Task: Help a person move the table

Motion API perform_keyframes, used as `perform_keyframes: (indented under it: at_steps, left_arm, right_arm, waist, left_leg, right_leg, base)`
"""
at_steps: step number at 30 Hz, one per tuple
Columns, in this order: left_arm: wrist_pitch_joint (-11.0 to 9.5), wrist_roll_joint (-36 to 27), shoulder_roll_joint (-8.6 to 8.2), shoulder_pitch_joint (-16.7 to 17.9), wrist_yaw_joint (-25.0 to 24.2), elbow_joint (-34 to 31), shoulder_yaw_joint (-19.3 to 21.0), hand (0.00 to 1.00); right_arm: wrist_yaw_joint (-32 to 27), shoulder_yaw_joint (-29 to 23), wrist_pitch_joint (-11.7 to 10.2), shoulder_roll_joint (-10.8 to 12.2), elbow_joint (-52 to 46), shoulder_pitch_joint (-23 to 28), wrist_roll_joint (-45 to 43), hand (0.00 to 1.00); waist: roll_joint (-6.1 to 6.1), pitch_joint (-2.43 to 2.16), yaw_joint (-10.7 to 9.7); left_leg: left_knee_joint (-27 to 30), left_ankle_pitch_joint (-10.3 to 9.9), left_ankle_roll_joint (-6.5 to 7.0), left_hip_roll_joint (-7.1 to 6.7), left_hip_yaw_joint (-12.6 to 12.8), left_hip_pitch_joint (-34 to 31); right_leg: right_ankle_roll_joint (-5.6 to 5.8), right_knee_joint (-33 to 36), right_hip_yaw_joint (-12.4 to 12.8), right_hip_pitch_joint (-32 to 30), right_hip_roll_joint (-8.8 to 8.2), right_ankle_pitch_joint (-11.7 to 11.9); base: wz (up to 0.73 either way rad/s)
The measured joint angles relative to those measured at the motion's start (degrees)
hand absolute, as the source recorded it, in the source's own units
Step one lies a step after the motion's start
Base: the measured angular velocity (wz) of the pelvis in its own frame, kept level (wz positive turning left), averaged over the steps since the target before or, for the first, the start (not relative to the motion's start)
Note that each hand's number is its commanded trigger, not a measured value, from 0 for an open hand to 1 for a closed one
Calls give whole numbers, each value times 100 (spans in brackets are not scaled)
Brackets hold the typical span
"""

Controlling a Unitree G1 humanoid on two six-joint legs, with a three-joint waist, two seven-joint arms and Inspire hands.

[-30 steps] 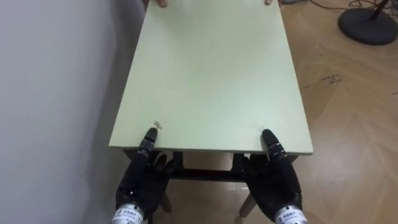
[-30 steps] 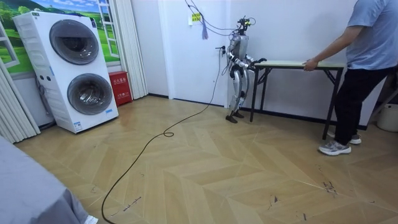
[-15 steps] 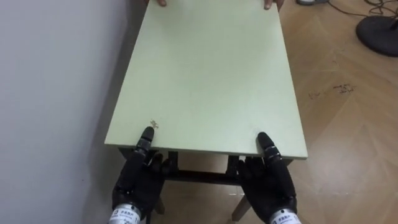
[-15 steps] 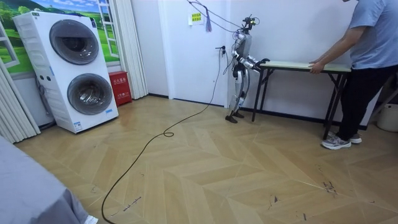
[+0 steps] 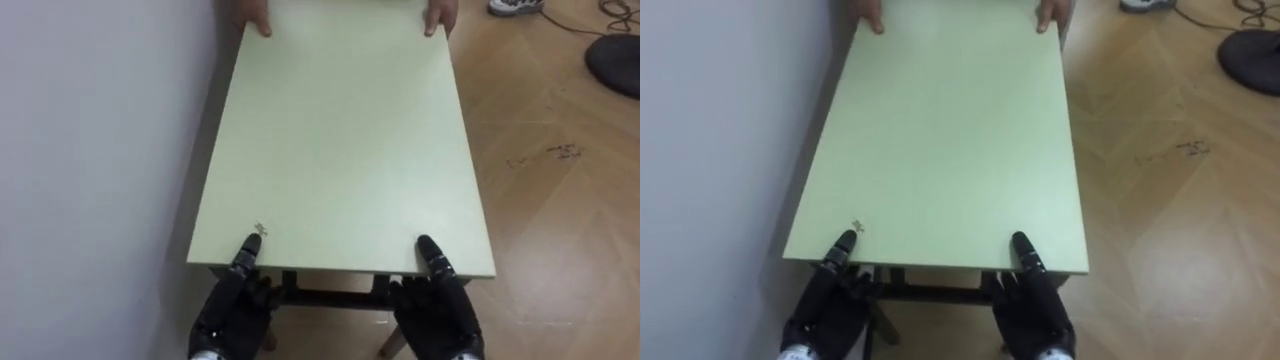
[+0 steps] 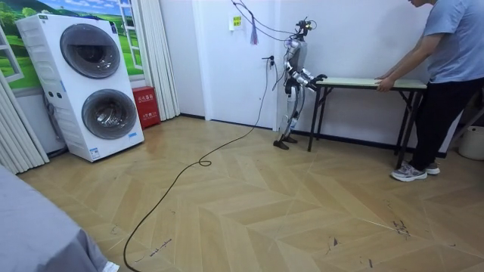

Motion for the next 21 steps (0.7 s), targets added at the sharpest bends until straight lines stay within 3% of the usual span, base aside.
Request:
perform_keyframes:
  at_steps: [1, 2, 3, 4, 5, 6, 12, 13, 14, 21]
  left_arm:
    - [-14, 0, 0, -16, -47, 67, 4, 84]
    - [-18, 0, 0, -34, -107, 175, 18, 78]
    - [-34, 0, -2, -76, -171, 299, 28, 62]
    - [-36, 0, -4, -91, -196, 347, 37, 40]
    - [-46, 0, -4, -135, -218, 426, 42, 29]
    - [-64, 0, -3, -171, -250, 490, 55, 0]
    - [-107, 812, 260, -447, -253, 760, 49, 0]
    - [-107, 898, 266, -469, -254, 767, 38, 0]
    - [-101, 1048, 270, -525, -256, 851, -3, 0]
    - [221, 1339, 278, -603, -234, 1227, -303, 0]
  right_arm:
    - [41, 0, 11, 0, 56, -5, 0, 100]
    - [108, 5, 25, 7, 175, -24, -1, 86]
    - [130, 11, 40, 17, 248, -39, -4, 56]
    - [152, 15, 40, 25, 288, -48, -4, 11]
    - [199, 19, 40, 29, 352, -72, -3, 0]
    - [219, 22, 54, 29, 396, -110, -3, 0]
    - [582, 108, 72, -55, 577, -182, -537, 0]
    - [607, 108, 71, -57, 577, -184, -607, 0]
    - [619, 110, 71, -63, 579, -207, -715, 0]
    - [819, 122, 92, -91, 588, -234, -912, 0]
  waist:
    - [0, -1, 2]
    - [-2, -12, 2]
    - [-1, -18, 2]
    - [-7, -33, 2]
    - [0, -48, 16]
    - [0, -48, 22]
    - [-38, -75, -23]
    - [-33, -80, -23]
    - [-14, -92, -28]
    - [-5, -91, -162]
  left_leg:
    - [-2, 0, 0, 15, 34, 29]
    - [-4, 0, 0, 35, 39, 95]
    - [-10, -1, -1, 58, 60, 144]
    - [-9, -1, -1, 68, 81, 146]
    - [-8, -1, -1, 90, 138, 146]
    - [-7, -1, 0, 111, 182, 144]
    - [-19, 0, 46, 175, 223, 145]
    - [-35, 4, 138, 189, 223, 147]
    - [-64, 19, 425, 214, 222, 160]
    - [-14, 37, 460, 219, 224, 139]
  right_leg:
    - [1, -3, -1, 19, 1, 0]
    - [0, -5, -6, 85, 13, 0]
    - [0, 5, -14, 130, 32, 0]
    - [0, 7, -17, 135, 39, -1]
    - [1, 5, -20, 140, 50, -1]
    - [1, 6, -17, 138, 79, -2]
    - [0, 11, -24, 160, 166, -1]
    - [0, 15, -26, 161, 184, -1]
    - [-6, 19, -28, 158, 227, -5]
    - [-19, 26, -34, 118, 219, -7]
  base:
    - [7]
    - [6]
    - [6]
    - [5]
    - [0]
    - [0]
    - [-6]
    - [-5]
    - [-5]
    - [0]
